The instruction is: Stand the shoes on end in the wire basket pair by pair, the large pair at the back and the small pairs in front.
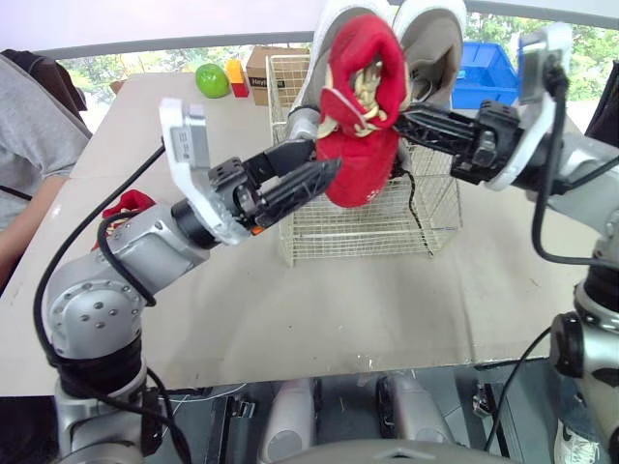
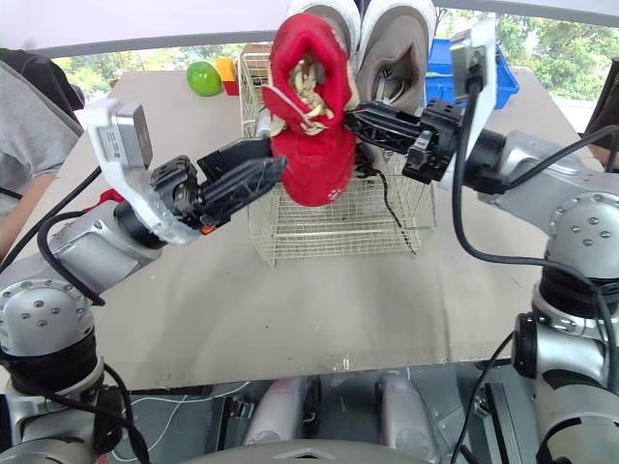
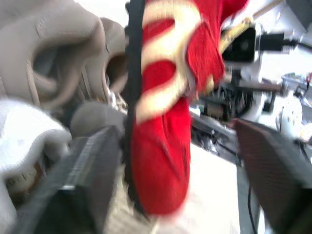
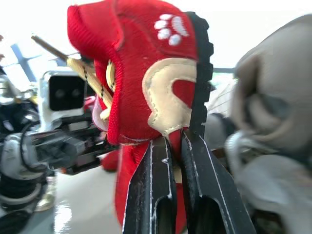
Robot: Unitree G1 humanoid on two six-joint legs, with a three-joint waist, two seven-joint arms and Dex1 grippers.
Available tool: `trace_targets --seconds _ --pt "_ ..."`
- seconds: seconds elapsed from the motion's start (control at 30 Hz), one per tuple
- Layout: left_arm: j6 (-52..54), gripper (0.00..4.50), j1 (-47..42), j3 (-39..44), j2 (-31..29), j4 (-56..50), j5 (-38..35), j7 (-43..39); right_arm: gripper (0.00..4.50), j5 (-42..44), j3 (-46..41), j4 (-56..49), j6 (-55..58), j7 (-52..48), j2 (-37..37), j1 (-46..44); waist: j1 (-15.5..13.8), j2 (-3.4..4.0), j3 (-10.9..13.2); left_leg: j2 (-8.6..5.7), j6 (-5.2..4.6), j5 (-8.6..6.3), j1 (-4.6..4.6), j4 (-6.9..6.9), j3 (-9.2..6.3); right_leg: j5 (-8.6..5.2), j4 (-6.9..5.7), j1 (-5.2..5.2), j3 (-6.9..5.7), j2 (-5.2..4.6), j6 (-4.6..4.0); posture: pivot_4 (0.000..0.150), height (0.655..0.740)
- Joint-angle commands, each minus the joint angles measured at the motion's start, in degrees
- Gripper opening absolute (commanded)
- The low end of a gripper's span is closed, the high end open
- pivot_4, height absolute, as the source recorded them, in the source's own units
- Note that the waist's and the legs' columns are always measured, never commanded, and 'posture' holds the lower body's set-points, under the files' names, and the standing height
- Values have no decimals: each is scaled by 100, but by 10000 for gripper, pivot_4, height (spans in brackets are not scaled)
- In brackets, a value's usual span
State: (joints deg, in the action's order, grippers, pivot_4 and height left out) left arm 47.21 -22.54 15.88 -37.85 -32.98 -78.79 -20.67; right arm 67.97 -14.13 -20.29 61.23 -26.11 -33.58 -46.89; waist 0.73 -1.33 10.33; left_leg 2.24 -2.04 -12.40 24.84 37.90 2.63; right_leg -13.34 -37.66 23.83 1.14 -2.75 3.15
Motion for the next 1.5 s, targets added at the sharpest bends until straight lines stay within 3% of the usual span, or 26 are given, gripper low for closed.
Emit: trace_targets --seconds 0.03,0.2,0.4,0.67,1.0,1.3,1.4,1.5 --pt "11 39549 565 226 -347 -482 -56 -422 0 -443 -417 -384 -631 -546 -628 269 0 0 0 0 0 0 -1 -7 2 -1 5 0 1 0 -1 1500 7400" --pt "-269 39549 1358 233 -499 -756 446 -837 0 -1513 -373 -718 -1860 -1571 -1212 1310 -15 0 0 0 1 0 -5 -40 9 -3 36 3 4 -3 -5 1500 7400" --pt "-611 39549 2014 158 -486 -1117 951 -1314 0 -2073 -283 -684 -2681 -1739 -870 2191 -3 0 0 1 1 1 -10 -43 10 -4 37 4 13 -2 -6 1500 7400" --pt "-859 39549 2365 179 -590 -1211 1365 -1732 0 -2491 249 -229 -3147 -2197 -495 2685 -8 -2 -2 2 1 1 -12 -43 9 -5 42 0 12 -2 -8 1500 7400" --pt "-934 39549 2484 179 -583 -1262 1465 -1668 0 -2560 621 209 -3229 -2671 -188 3244 -2 2 -2 4 1 0 -13 -44 8 -5 49 -2 12 -2 -8 1500 7400" --pt "-888 39549 2374 95 -590 -1349 1396 -1428 0 -2453 540 331 -2585 -2349 -286 3114 -4 1 -5 4 1 0 -20 -44 8 -4 49 -9 12 0 -9 1500 7400" --pt "-916 40145 2392 83 -584 -1337 1422 -1437 9472 -2443 390 272 -2492 -2013 -224 3085 -7 0 -5 4 1 0 -22 -44 7 -4 49 -11 11 0 -9 1500 7400" --pt "-967 40145 2447 104 -578 -1280 1478 -1514 23095 -2450 183 71 -2412 -1680 -268 3118 -9 0 -6 4 1 1 -21 -44 8 -4 49 -11 12 -1 -9 1500 7400"
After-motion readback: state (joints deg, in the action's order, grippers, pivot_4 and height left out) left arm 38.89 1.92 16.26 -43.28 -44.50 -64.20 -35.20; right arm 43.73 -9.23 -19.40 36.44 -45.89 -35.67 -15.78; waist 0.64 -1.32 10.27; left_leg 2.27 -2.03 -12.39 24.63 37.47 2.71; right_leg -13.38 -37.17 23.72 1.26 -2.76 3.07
